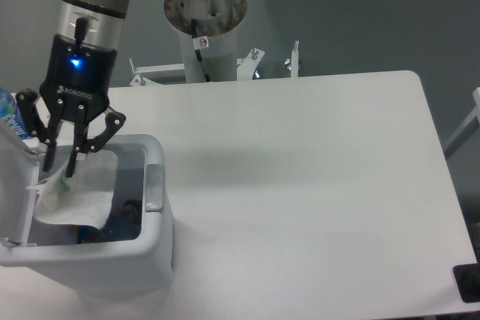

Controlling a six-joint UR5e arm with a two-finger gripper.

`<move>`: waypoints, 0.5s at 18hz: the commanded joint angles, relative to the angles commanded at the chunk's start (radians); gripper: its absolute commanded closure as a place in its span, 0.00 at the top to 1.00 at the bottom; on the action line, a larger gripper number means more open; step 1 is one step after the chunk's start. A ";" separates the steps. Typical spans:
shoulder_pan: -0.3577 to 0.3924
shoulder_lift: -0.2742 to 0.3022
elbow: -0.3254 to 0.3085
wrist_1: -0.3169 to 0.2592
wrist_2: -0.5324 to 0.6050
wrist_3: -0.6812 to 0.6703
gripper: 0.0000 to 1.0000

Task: Place the trash in the trash can
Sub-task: 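Open the gripper to release the tissue into the bin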

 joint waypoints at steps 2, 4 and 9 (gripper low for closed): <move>0.000 -0.002 0.025 0.000 0.000 0.000 1.00; 0.017 0.000 0.040 0.000 0.002 0.000 1.00; 0.164 0.003 0.074 0.000 0.005 0.034 1.00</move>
